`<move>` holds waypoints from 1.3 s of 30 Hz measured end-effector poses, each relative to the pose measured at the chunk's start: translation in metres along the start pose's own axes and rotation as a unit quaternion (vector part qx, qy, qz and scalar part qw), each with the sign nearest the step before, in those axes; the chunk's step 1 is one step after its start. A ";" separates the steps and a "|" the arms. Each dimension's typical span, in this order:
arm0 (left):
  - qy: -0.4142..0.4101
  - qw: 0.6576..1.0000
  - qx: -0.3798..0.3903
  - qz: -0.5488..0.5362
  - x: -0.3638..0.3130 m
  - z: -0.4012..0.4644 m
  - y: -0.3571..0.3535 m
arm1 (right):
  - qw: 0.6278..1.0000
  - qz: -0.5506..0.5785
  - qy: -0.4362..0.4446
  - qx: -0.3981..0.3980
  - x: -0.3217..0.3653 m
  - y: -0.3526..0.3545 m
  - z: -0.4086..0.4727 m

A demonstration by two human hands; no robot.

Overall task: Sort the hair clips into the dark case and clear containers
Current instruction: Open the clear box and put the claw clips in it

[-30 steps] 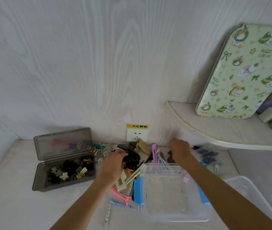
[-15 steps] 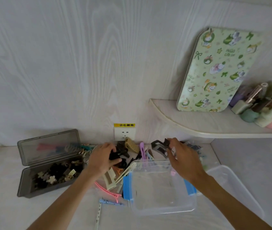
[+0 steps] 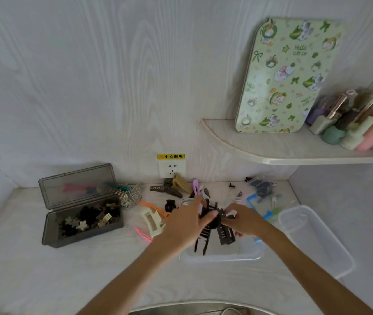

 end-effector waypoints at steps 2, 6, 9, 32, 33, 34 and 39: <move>0.007 0.992 -0.036 0.123 0.007 0.008 -0.022 | 0.999 0.004 -0.024 0.027 0.001 -0.010 0.004; 0.047 0.970 -0.028 0.235 0.010 0.017 -0.048 | 0.995 0.027 -0.076 0.051 0.001 -0.024 0.009; 0.069 0.945 0.019 0.320 0.015 0.023 -0.060 | 0.996 0.022 -0.078 0.048 0.003 -0.031 0.016; 0.159 0.960 -0.217 -0.073 0.167 -0.047 0.066 | 0.981 -0.089 0.117 -0.124 0.103 0.044 0.020; 0.166 0.954 -0.234 -0.091 0.167 -0.044 0.067 | 0.982 -0.097 0.106 -0.123 0.107 0.038 0.036; 0.170 0.949 -0.244 -0.102 0.167 -0.041 0.068 | 0.984 -0.113 0.089 -0.109 0.112 0.032 0.052; 0.101 0.985 -0.139 -0.032 0.146 -0.023 0.060 | 0.985 -0.153 0.083 -0.009 0.111 -0.007 0.125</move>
Point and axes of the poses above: each hand's wrist, its own z-axis towards the middle knuckle, its own y-axis out of the back of the hand, x = y × z, the point moved 3 cm from there along z, towards the middle knuckle, and after that the axes turned 15 degrees about -z, right-handed, at the moved point
